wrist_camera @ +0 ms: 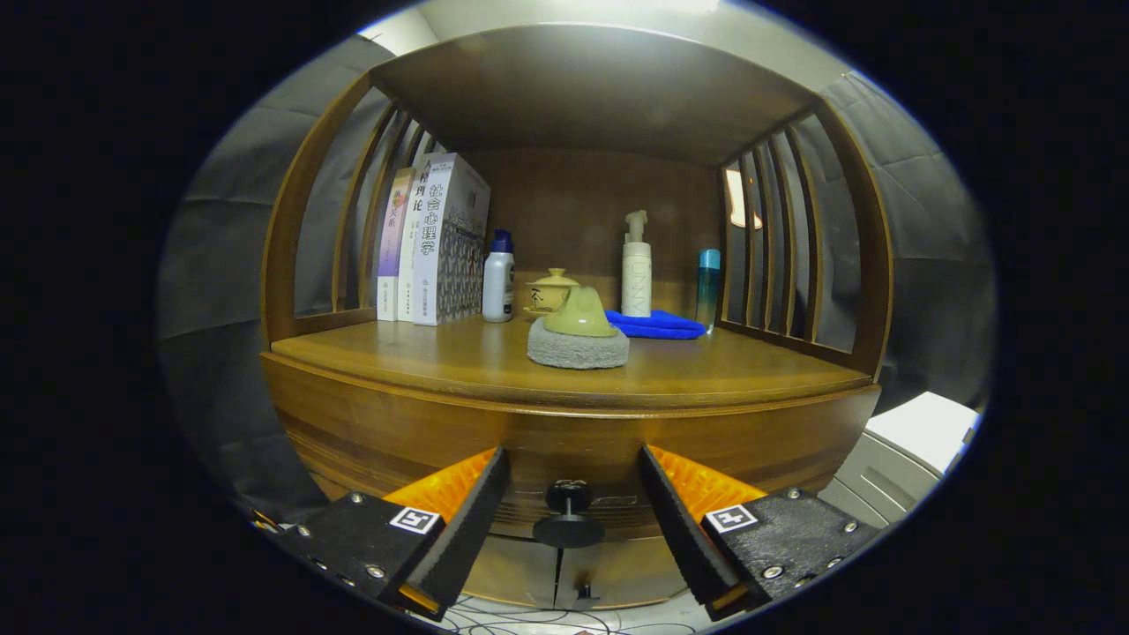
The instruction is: Pull open the drawer, take out the items inside it, and place them on the countertop above the cabinet.
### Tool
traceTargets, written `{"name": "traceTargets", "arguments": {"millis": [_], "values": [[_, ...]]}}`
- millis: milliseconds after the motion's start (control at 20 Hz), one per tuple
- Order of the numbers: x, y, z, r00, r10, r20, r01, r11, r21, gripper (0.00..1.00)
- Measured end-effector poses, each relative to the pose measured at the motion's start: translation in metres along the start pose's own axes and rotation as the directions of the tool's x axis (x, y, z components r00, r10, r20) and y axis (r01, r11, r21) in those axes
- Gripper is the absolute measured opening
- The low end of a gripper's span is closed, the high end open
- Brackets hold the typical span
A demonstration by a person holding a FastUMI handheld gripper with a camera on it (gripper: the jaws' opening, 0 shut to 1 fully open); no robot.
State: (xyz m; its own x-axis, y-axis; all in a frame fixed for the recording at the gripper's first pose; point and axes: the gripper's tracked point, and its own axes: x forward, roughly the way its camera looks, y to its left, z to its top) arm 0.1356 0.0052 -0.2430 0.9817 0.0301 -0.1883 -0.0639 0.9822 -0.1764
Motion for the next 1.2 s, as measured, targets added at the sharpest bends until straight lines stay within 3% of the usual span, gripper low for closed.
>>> {"name": "traceTargets", "arguments": {"millis": [100, 350, 750, 850, 1000, 1200], "values": [[-0.007, -0.002, 0.017, 0.999, 0.040, 0.020, -0.040, 0.999, -0.017, 0.94], [-0.050, -0.026, 0.095, 0.993, 0.049, 0.109, -0.042, 0.997, -0.060, 0.95], [-0.159, -0.098, 0.236, 0.950, -0.084, 0.301, 0.078, 0.996, 0.031, 0.95], [-0.188, -0.109, 0.258, 0.935, -0.117, 0.335, 0.116, 0.993, 0.025, 0.94], [-0.226, -0.099, 0.281, 0.936, -0.088, 0.340, 0.088, 0.996, 0.017, 0.94], [-0.258, -0.100, 0.289, 0.938, -0.132, 0.321, 0.142, 0.990, -0.008, 0.95]]}}
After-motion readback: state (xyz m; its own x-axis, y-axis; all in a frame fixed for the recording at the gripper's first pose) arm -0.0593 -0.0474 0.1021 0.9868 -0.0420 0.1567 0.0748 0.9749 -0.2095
